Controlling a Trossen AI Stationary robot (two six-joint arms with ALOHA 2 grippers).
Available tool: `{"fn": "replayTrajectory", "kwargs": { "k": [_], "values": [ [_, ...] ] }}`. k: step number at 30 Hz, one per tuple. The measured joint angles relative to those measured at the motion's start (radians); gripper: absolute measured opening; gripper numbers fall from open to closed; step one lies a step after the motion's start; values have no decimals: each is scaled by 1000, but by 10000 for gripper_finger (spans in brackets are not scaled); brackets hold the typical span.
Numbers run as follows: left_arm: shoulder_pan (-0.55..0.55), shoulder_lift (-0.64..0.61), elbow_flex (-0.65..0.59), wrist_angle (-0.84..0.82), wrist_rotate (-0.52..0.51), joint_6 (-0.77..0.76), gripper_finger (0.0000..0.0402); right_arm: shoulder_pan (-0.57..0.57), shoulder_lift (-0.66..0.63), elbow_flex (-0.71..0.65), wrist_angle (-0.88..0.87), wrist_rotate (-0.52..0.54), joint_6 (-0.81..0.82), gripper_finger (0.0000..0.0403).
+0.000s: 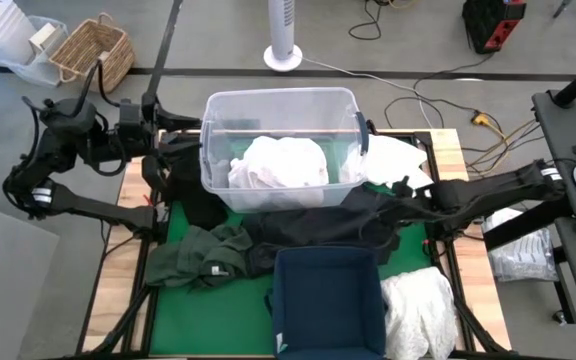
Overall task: Sort clothes
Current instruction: Put the black shorts into the blue laundry bin
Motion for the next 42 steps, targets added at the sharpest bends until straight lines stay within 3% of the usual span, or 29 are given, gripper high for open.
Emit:
{"fn": "replayTrajectory", "kwargs": {
  "k": [20, 42],
  "values": [
    [0, 27, 0, 26, 14, 0, 232, 0, -23, 366, 114, 35, -112, 8],
    [0, 27, 0, 42, 31, -17, 232, 0, -20, 512, 484, 44, -264, 8]
  ]
}}
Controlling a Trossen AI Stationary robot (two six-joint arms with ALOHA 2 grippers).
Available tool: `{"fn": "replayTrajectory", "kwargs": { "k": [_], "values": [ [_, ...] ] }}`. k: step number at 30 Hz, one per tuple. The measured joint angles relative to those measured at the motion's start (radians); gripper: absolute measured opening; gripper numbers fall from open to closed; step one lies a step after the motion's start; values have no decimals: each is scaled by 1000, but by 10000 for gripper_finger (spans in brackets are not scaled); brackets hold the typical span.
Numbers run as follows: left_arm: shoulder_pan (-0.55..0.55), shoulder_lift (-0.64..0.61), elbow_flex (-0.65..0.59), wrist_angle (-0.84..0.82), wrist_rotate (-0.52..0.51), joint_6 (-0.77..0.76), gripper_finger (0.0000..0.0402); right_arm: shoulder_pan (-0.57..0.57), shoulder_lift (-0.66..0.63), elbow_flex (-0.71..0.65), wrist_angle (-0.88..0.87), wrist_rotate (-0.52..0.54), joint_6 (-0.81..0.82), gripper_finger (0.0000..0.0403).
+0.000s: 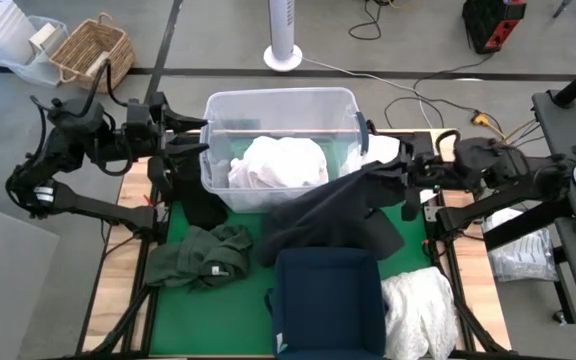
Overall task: Sort clothes
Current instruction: Put the black shorts into the blue laundry bin
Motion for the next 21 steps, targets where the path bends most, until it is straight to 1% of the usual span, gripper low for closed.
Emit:
{"fn": "replayTrajectory", "kwargs": {
  "k": [7, 11, 14, 21],
  "values": [
    [0, -3, 0, 9, -5, 0, 232, 0, 48, 127, 2, -14, -65, 8],
    [0, -3, 0, 14, -5, -1, 232, 0, 98, 227, 2, -31, -121, 8],
    [0, -4, 0, 14, -5, -1, 232, 0, 136, 303, 2, -68, -159, 8],
    [0, -6, 0, 13, -5, -1, 232, 1, 228, 480, -9, -100, -255, 8]
  ]
}}
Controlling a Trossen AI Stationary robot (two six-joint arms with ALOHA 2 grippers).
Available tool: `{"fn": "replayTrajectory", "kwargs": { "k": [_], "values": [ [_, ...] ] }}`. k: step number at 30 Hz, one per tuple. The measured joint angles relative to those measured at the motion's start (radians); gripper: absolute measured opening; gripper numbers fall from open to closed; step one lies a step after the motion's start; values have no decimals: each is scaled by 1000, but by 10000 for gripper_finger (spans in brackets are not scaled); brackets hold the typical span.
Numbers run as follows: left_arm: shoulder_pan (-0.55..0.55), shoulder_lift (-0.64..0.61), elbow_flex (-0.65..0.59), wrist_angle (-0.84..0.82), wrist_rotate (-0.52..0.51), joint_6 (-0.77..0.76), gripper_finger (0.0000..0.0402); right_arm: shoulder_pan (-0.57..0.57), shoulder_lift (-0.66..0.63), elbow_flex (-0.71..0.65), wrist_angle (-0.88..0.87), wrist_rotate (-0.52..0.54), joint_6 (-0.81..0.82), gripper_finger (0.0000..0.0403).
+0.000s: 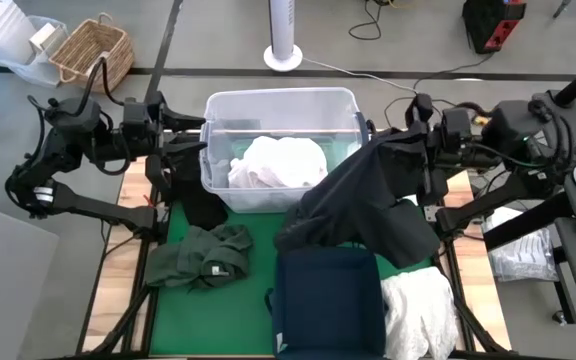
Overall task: Sort clothes
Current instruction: Put the black shorts into the blue laundry bin
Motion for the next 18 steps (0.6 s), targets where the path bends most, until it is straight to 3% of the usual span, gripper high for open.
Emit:
{"fn": "replayTrajectory", "kwargs": {
  "k": [11, 18],
  "values": [
    [0, -4, 0, 0, 0, 0, 232, 0, 152, 292, -55, -12, -103, 8],
    [0, -8, 0, 3, 0, 0, 232, 0, 237, 452, -57, -118, -93, 8]
  ]
}}
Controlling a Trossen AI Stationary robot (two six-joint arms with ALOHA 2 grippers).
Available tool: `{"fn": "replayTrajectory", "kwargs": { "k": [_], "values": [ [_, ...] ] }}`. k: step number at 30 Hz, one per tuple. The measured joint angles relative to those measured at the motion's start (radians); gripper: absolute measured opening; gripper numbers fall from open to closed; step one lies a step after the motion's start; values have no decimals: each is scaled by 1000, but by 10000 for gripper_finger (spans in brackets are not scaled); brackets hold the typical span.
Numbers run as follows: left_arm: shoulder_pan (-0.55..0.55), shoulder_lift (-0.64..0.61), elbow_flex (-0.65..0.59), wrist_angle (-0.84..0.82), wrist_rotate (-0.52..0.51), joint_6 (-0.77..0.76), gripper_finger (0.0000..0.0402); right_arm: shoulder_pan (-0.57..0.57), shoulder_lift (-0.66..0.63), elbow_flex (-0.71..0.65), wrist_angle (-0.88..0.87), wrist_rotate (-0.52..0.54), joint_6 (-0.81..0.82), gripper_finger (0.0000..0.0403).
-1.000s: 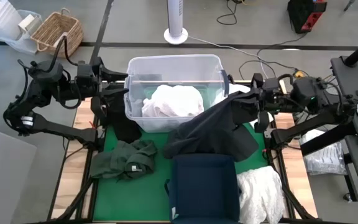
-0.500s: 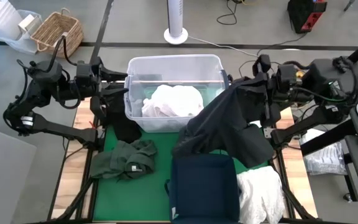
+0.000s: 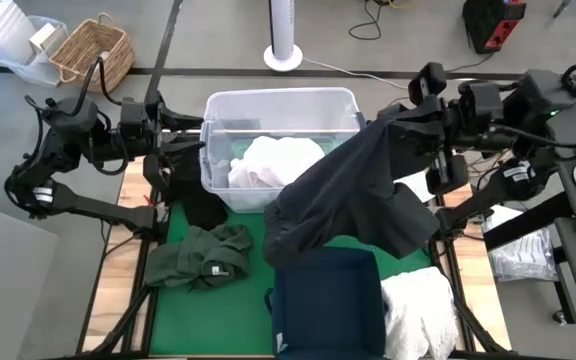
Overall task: Sort clothes
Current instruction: Put the black shorts into the blue laundry bin
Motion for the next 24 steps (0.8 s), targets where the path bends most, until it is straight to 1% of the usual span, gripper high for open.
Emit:
{"fn": "replayTrajectory", "kwargs": {
  "k": [4, 6, 10, 13, 17, 20, 22, 24],
  "values": [
    [0, -8, 0, 30, 0, 0, 232, 0, 52, 89, 4, -83, 44, 8],
    [0, -14, 0, 45, 0, 0, 232, 0, 56, 83, 40, -132, 74, 8],
    [0, -29, 0, 63, -28, 0, 232, 0, 66, 85, 39, -215, 140, 8],
    [0, -39, 0, 64, -52, 0, 232, 0, 81, 86, 48, -305, 209, 8],
    [0, -50, 0, 69, -54, 0, 232, 23, 104, 87, 47, -392, 263, 8],
    [0, -56, 0, 74, -54, 0, 232, 42, 123, 88, 46, -502, 288, 8],
    [0, -58, 0, 78, -54, 0, 232, 55, 126, 88, 39, -535, 308, 8],
    [0, -62, 0, 79, -54, 0, 232, 69, 135, 88, 24, -543, 315, 8]
  ]
}}
